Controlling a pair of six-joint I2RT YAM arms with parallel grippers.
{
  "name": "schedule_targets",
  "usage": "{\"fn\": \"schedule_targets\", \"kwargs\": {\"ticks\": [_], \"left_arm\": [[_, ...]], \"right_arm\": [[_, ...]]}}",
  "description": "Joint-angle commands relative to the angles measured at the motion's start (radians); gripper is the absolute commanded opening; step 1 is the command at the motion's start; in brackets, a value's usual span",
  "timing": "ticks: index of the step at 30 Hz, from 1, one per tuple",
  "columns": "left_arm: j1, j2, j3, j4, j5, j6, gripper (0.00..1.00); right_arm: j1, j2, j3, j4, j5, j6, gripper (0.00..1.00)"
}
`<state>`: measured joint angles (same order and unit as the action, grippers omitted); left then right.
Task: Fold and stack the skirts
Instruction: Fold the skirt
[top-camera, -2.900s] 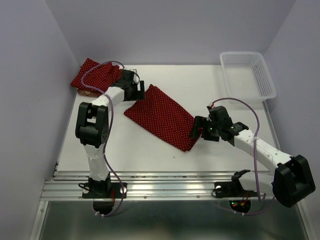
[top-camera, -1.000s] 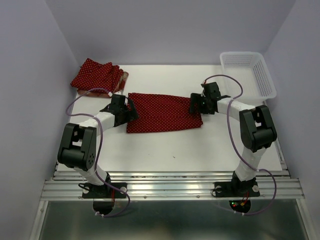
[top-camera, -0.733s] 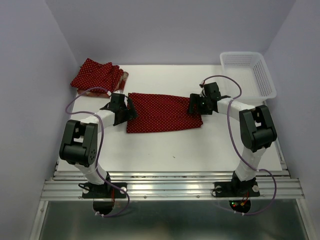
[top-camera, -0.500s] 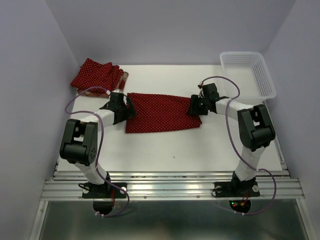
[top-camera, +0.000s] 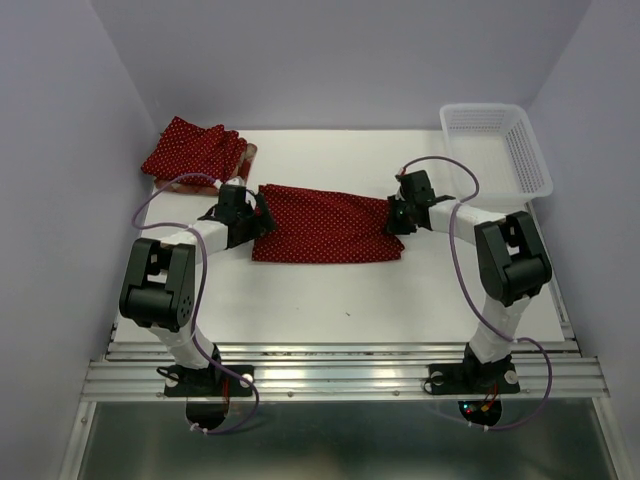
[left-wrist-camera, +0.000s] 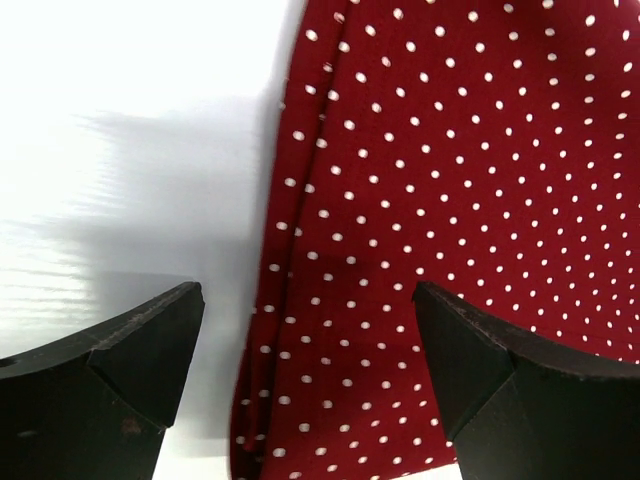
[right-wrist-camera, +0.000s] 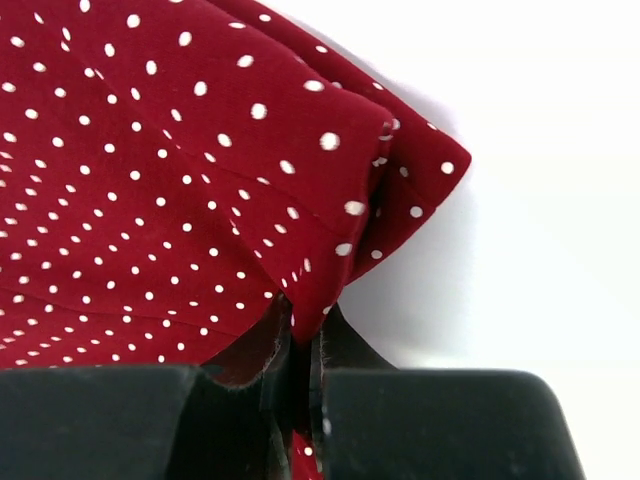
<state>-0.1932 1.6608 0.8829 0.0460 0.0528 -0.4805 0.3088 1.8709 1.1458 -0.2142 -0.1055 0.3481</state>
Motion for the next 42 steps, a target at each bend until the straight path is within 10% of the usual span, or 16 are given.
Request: {"fn": "schedule_targets", "kwargs": {"ticks": [1,22,42], "left_arm": [[-0.008,-0.004,-0.056,0.052,0.111,-0.03,0.97],[-0.152,0.091,-0.01,0.127,0.163,-0.102,0.49],[-0.169,0.117,-0.018,0.173,0.199,-0.118,0.36]], "right_arm": [[0.004,-0.079,0.043,-0.154,0.207,-0.119,0.01],[0.108,-0.15,0.389,-0.505,0.44,-0.222,0.01],[0.381,0.114,0.743,-0.694,0.463,-0.048,0.03]]}}
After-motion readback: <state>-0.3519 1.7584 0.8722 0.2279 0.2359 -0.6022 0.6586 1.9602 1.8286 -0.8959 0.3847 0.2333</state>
